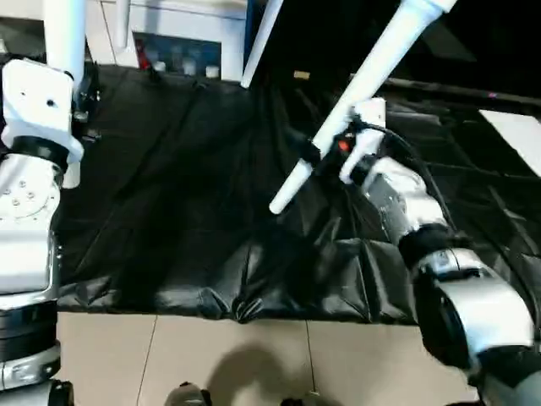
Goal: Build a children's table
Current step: Flip table
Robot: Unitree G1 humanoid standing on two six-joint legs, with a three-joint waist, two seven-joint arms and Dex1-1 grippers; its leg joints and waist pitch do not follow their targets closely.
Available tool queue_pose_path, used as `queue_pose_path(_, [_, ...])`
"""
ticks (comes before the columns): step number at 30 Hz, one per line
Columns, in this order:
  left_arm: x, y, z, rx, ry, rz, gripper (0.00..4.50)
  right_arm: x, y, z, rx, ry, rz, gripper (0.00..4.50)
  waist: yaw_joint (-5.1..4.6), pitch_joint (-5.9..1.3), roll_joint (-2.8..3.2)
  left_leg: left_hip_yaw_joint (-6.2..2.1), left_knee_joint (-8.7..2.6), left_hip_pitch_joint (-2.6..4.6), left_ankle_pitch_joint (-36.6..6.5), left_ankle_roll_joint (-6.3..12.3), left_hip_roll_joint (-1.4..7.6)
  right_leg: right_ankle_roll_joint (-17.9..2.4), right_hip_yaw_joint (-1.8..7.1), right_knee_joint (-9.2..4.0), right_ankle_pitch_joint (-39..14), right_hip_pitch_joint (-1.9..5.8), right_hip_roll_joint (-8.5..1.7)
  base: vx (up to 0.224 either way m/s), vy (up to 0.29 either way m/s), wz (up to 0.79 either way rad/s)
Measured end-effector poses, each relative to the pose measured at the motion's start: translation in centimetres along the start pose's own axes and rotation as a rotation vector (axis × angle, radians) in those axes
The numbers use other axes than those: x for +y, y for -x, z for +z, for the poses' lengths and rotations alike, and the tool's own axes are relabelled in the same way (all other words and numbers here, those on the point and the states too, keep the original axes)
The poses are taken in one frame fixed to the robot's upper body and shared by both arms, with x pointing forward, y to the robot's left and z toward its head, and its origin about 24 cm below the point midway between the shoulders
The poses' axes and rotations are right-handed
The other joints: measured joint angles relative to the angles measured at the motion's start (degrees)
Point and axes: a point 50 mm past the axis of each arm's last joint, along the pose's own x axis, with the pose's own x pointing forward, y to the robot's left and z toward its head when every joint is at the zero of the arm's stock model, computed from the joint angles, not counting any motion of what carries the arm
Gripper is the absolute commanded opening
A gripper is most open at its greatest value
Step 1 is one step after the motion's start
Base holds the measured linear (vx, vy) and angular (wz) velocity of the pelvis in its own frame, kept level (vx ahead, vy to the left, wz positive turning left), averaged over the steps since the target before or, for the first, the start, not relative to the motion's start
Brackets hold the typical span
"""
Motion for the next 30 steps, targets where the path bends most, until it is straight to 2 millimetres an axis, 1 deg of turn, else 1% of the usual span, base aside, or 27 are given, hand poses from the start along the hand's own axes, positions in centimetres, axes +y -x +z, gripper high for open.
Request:
queue_pose_path(2, [0.3,0.1,0.0,0.003,-0.006,0.003,1.68,0.2,0.0,-0.3,0.01,-0.001,0.06,4.5,0.06,-0.02,-0.04,0.0,-0.15,0.03,0.01,-0.02,0.02,-0.04,-0.06,-0.01,-0.06,-0.02,0.0,0.0,0.0,0.0])
queue_pose_path(4, [0.6,0.1,0.0,0.007,-0.009,0.009,1.68,0.4,0.2,-0.5,0.019,0.003,0.121,4.14,0.06,-0.01,-0.02,0.01,-0.23,0.05,0.01,-0.02,0.03,-0.05,-0.1,-0.04,-0.09,-0.02,0.01,0.0,0.0,0.0])
queue_pose_path(6, [0.9,0.2,-0.1,0.012,-0.01,0.017,1.68,0.6,0.3,-0.5,0.022,0.004,0.17,4.11,0.06,0.0,-0.01,0.01,-0.25,0.05,0.01,-0.02,0.03,-0.05,-0.1,-0.08,-0.09,-0.01,0.01,0.0,0.0,0.0])
queue_pose_path(7, [1.0,0.3,-0.2,0.016,-0.01,0.019,1.68,0.7,0.5,-0.6,0.024,0.004,0.209,4.05,0.05,-0.01,-0.01,0.01,-0.26,0.05,0.01,-0.02,0.03,-0.05,-0.1,-0.1,-0.09,0.01,0.01,0.0,0.0,0.0])
queue_pose_path(9, [0.9,0.6,-0.5,0.019,-0.004,0.017,1.68,0.6,0.9,-0.7,0.024,0.006,0.257,3.79,0.08,-0.01,-0.01,0.01,-0.26,0.08,0.01,-0.01,0.03,-0.05,-0.1,-0.14,-0.09,0.05,0.01,0.0,0.0,0.0])
queue_pose_path(11, [0.9,0.8,-0.9,0.029,0.009,0.017,1.68,0.6,1.3,-0.7,0.019,0.009,0.29,3.73,0.23,0.01,0.02,0.01,-0.25,0.09,0.01,-0.02,0.03,-0.06,-0.12,-0.14,-0.09,0.07,0.0,0.0,0.0,0.0])
queue_pose_path(12, [0.8,0.8,-1.0,0.033,0.017,0.017,1.68,0.6,1.5,-0.7,0.014,0.012,0.3,3.7,0.34,0.01,0.03,0.01,-0.25,0.1,0.01,-0.02,0.03,-0.06,-0.13,-0.14,-0.08,0.1,0.0,0.0,0.0,0.0])
queue_pose_path(13, [0.7,0.9,-1.3,0.039,0.026,0.014,1.68,0.6,1.8,-0.9,0.011,0.017,0.316,3.56,0.49,0.06,0.1,0.01,-0.24,0.13,0.02,-0.02,0.04,-0.06,-0.15,-0.14,-0.08,0.15,0.0,0.0,0.0,0.0])
queue_pose_path(15, [0.5,1.0,-1.7,0.047,0.034,0.01,1.68,0.6,2.2,-1.0,0.005,0.028,0.341,3.56,0.74,0.11,0.18,-0.01,-0.23,0.18,0.02,-0.02,0.05,-0.06,-0.18,-0.17,-0.08,0.24,-0.01,0.0,0.0,0.0])
queue_pose_path(16, [0.3,1.1,-2.0,0.052,0.044,0.008,1.68,0.5,2.7,-1.0,-0.005,0.043,0.357,3.37,1.02,0.12,0.2,-0.01,-0.23,0.2,0.01,-0.02,0.05,-0.07,-0.2,-0.23,-0.08,0.31,-0.02,0.0,0.0,0.0])
queue_pose_path(17, [0.2,1.2,-2.3,0.06,0.051,0.006,1.68,0.5,3.1,-1.1,-0.013,0.05,0.37,3.31,1.27,0.12,0.2,-0.02,-0.23,0.23,0.02,-0.02,0.05,-0.07,-0.2,-0.26,-0.08,0.36,-0.02,0.0,0.0,0.0])
queue_pose_path(18, [0.0,1.4,-2.7,0.07,0.059,0.004,1.68,0.6,3.6,-1.1,-0.024,0.055,0.38,3.31,1.52,0.13,0.24,-0.03,-0.24,0.26,0.01,-0.02,0.05,-0.06,-0.22,-0.33,-0.08,0.45,-0.02,0.0,0.0,0.0])
queue_pose_path(20, [-0.4,1.6,-3.6,0.1,0.084,-0.002,1.68,0.8,4.1,-1.1,-0.03,0.058,0.402,3.11,1.83,0.15,0.27,-0.08,-0.25,0.32,0.01,-0.02,0.05,-0.06,-0.3,-0.45,-0.07,0.62,-0.02,0.0,0.0,0.0])
queue_pose_path(23, [-1.0,2.1,-5.0,0.144,0.124,-0.012,1.68,1.3,5.0,-1.3,-0.034,0.074,0.416,2.88,1.99,0.13,0.4,-0.23,-0.26,0.56,0.0,-0.01,0.05,0.12,-0.45,-0.67,-0.18,1.06,-0.03,0.0,0.0,0.0])
queue_pose_path(25, [-1.4,2.4,-6.1,0.179,0.148,-0.017,1.68,1.7,5.3,-1.4,-0.037,0.09,0.421,2.66,1.98,0.12,0.43,-0.45,-0.28,0.77,0.0,-0.01,0.04,0.31,-0.61,-0.85,-0.3,1.12,-0.03,0.0,0.0,0.0])
queue_pose_path(26, [-1.6,2.6,-6.5,0.191,0.154,-0.018,1.68,1.9,5.5,-1.5,-0.036,0.096,0.416,2.66,1.99,0.06,0.46,-0.52,-0.32,0.87,0.0,-0.01,0.03,0.33,-0.66,-0.91,-0.31,1.23,-0.03,0.0,0.0,0.0])
queue_pose_path(28, [-1.8,2.9,-7.1,0.208,0.16,-0.018,1.68,2.0,5.7,-1.7,-0.032,0.105,0.39,2.53,1.92,0.02,0.48,-0.72,-0.35,1.21,0.0,-0.01,0.02,0.39,-0.82,-1.07,-0.35,1.67,-0.03,0.0,0.0,0.0])
queue_pose_path(29, [-1.8,3.0,-7.2,0.209,0.159,-0.019,1.68,2.0,5.6,-1.9,-0.019,0.114,0.371,2.53,1.89,-0.06,0.63,-0.86,-0.35,1.33,-0.01,-0.02,0.02,0.42,-0.94,-1.23,-0.37,1.88,-0.01,0.0,0.0,0.0])
queue_pose_path(30, [-2.1,3.2,-7.4,0.212,0.157,-0.027,1.68,2.0,5.4,-2.3,0.007,0.124,0.348,2.53,1.82,-0.31,0.92,-0.9,-0.44,1.53,-0.01,-0.02,0.02,0.42,-1.0,-1.47,-0.37,2.13,0.01,0.0,0.0,0.0])
